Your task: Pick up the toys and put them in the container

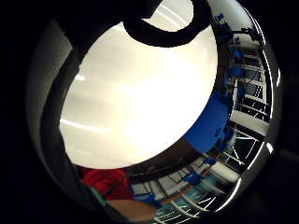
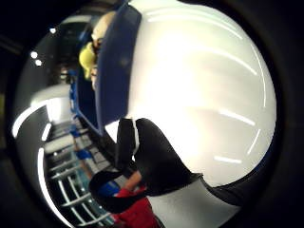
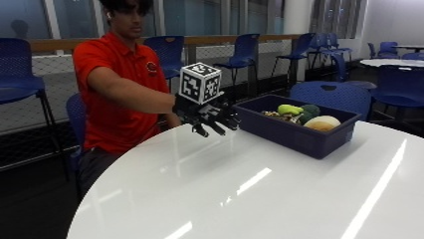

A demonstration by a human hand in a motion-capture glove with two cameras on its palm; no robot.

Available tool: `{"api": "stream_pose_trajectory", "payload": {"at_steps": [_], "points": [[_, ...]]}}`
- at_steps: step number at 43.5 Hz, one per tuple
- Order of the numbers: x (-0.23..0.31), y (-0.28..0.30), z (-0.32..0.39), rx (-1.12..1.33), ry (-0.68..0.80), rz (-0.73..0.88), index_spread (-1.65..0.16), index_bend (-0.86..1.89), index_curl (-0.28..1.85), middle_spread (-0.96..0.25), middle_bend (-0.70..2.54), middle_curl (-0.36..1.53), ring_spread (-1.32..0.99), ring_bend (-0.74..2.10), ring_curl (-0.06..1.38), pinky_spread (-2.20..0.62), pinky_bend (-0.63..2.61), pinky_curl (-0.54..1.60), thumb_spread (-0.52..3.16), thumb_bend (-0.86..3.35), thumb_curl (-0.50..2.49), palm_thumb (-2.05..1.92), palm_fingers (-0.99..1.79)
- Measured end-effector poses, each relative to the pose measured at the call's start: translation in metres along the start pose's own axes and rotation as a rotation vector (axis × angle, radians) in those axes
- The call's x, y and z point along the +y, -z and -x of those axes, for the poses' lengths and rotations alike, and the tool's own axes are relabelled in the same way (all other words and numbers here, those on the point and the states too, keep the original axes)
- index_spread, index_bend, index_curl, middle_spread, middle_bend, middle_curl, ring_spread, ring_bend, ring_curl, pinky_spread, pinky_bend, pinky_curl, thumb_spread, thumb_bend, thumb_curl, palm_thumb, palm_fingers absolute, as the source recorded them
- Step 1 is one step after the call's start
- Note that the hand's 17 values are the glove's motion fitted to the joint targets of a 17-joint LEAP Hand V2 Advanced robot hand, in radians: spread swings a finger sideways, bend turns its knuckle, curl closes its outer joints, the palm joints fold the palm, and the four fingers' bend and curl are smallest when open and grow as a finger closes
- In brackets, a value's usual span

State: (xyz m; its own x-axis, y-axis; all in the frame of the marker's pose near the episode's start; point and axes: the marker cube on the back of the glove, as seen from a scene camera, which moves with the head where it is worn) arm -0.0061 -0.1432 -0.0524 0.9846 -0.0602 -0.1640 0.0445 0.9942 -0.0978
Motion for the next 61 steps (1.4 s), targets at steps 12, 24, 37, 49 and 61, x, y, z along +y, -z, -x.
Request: {"api": "stream_pose_trajectory", "payload": {"at_steps": [12, 24, 37, 49, 61], "points": [[0.027, -0.028, -0.030, -0.043, -0.006, 0.023, -0.31, 0.12, 0.25, -0.06, 0.14, 0.32, -0.01, 0.17, 0.34, 0.06, 0.84, 0.33, 1.10, -0.07, 0.23, -0.10, -0.20], [0.042, -0.042, -0.051, -0.011, -0.031, 0.013, -0.32, 0.14, 0.25, -0.05, 0.14, 0.29, -0.01, 0.16, 0.31, 0.06, 0.80, 0.32, 1.11, -0.07, 0.20, -0.09, -0.18], [0.048, -0.033, -0.047, -0.066, -0.002, -0.097, -0.32, 0.14, 0.25, -0.05, 0.14, 0.27, -0.01, 0.16, 0.29, 0.06, 0.79, 0.33, 1.13, -0.06, 0.19, -0.08, -0.18], [0.050, -0.035, -0.046, -0.087, -0.036, -0.106, -0.32, 0.14, 0.25, -0.05, 0.14, 0.26, -0.01, 0.16, 0.27, 0.06, 0.79, 0.33, 1.14, -0.06, 0.19, -0.07, -0.17], [0.058, -0.035, -0.033, -0.102, -0.047, -0.134, -0.32, 0.15, 0.25, -0.06, 0.14, 0.25, -0.02, 0.17, 0.26, 0.06, 0.77, 0.33, 1.16, -0.05, 0.19, -0.07, -0.17]]}}
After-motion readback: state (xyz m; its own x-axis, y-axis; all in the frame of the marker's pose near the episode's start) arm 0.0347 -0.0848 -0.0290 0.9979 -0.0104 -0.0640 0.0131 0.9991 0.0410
